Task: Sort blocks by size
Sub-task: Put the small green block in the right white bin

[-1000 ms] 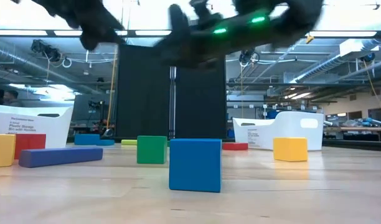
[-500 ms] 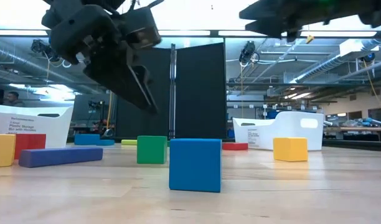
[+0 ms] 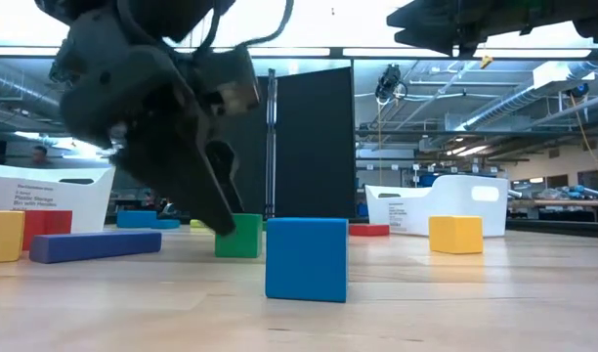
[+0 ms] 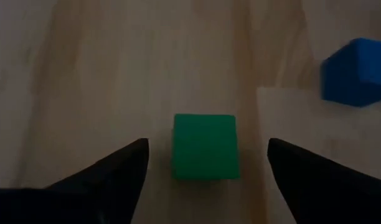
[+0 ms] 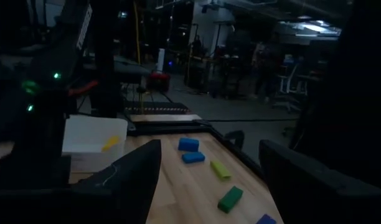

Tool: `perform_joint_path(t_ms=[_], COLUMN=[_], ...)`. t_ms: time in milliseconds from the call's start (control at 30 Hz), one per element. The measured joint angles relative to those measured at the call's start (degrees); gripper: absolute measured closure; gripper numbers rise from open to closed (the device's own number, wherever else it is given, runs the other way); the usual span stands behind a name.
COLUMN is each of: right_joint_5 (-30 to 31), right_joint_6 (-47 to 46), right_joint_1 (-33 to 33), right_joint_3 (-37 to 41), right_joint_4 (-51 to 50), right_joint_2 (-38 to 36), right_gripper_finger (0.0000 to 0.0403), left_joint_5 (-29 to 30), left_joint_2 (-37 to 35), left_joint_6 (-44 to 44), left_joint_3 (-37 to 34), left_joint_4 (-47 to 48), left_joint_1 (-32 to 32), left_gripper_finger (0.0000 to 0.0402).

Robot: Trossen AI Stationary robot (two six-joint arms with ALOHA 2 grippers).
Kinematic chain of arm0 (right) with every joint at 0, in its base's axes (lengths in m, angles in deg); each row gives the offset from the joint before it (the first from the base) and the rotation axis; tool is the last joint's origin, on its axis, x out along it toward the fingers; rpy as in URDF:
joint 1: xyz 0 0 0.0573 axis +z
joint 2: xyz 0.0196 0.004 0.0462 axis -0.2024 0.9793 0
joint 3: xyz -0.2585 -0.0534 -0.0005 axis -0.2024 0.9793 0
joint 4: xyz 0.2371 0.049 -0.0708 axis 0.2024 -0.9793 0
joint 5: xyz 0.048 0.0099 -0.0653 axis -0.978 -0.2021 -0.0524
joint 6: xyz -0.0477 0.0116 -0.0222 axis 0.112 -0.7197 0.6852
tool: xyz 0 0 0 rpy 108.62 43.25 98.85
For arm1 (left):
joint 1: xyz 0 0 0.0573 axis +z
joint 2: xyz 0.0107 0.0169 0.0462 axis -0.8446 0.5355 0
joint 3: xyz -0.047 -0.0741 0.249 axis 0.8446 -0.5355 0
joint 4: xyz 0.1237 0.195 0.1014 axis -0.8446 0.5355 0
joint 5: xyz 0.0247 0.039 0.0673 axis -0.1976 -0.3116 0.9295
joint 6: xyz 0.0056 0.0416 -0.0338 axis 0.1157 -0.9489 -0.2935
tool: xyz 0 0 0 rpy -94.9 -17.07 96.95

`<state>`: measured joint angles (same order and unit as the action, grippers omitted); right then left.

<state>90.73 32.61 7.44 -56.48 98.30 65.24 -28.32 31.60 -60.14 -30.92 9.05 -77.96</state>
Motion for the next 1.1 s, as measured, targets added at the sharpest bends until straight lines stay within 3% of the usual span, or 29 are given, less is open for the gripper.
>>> perform_joint_path(t_ms=[167, 300, 433, 600, 733, 967, 1100], right_joint_5=[0.00, 0.04, 1.60, 7.70, 12.69, 16.21, 16.37], right_joint_6=[1.08, 2.32, 4.44, 9.18, 12.19, 14.30, 14.19], right_joint_1=[0.07, 0.57, 2.03, 6.37, 10.18, 12.80, 13.16], right_joint_3=[0.00, 0.00, -0.01, -0.02, -0.01, -0.02, -0.02], right_joint_4=[-0.05, -0.36, -0.23, -0.23, -0.23, -0.07, 0.12], right_joint_2=[-0.57, -1.57, -3.14, -6.54, -9.20, -10.47, -10.43], right_gripper_finger=[0.0123, 0.0125, 0.0125, 0.0128, 0.0133, 0.0138, 0.0137], left_joint_5=[3.49, 4.01, 4.35, 4.49, -0.57, -12.41, -13.98], left_joint_2=[3.54, 4.15, 4.07, 3.93, 4.97, 17.45, 23.97], left_joint_6=[1.53, 0.26, -3.07, -9.12, -13.15, -16.31, -16.38], left_joint_3=[2.64, 4.08, 5.74, 10.18, 15.55, 32.49, 41.68], left_joint_4=[-0.72, -0.62, -3.67, -10.60, -16.55, -14.46, -11.52], left_joint_1=[0.05, 1.70, 6.66, 15.96, 23.65, 31.80, 33.72], left_gripper_finger=[0.0132, 0.0267, 0.0265, 0.0265, 0.0265, 0.0265, 0.0265])
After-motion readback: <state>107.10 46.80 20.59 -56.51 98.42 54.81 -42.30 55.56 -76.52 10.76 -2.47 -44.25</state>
